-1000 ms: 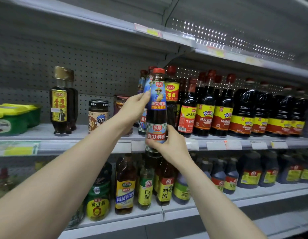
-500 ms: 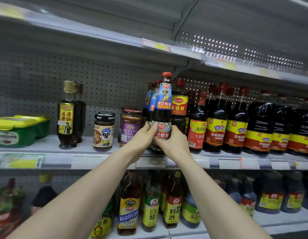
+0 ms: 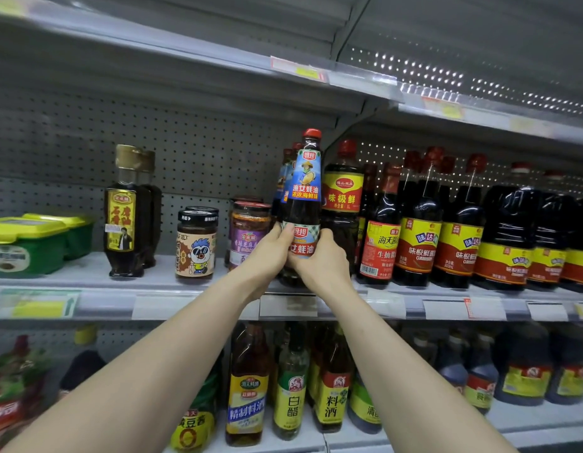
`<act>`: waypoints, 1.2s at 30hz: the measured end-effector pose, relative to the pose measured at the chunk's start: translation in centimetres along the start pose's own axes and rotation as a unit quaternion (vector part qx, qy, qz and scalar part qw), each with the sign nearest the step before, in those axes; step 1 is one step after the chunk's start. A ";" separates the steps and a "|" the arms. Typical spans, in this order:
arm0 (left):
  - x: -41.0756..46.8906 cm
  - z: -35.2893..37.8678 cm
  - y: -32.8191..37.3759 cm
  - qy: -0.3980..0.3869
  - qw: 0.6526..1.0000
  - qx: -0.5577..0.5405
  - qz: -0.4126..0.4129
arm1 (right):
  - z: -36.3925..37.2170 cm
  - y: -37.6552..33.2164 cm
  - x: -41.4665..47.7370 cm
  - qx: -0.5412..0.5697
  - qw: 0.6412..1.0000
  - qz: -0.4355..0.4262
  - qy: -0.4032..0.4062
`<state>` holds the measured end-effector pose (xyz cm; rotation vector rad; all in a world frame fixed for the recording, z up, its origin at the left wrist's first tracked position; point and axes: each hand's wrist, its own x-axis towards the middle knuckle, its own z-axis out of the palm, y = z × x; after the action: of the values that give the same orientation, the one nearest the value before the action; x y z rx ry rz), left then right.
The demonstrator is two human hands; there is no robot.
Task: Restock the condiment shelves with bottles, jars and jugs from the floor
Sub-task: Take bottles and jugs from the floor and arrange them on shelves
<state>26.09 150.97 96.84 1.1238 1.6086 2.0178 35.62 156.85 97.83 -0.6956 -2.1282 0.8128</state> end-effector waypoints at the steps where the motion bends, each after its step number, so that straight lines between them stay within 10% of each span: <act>1: 0.1 0.0 0.0 0.004 1.000 0.004 0.000 | 0.1 0.0 0.2 0.000 1.000 0.001 0.000; 36: 1.0 0.6 -1.1 0.057 0.997 0.033 -0.041 | 1.2 3.1 1.9 0.006 0.999 -0.009 -0.045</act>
<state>25.65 152.34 96.22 0.9631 1.7594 2.0218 34.24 159.77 95.83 -0.6443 -2.2043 0.8606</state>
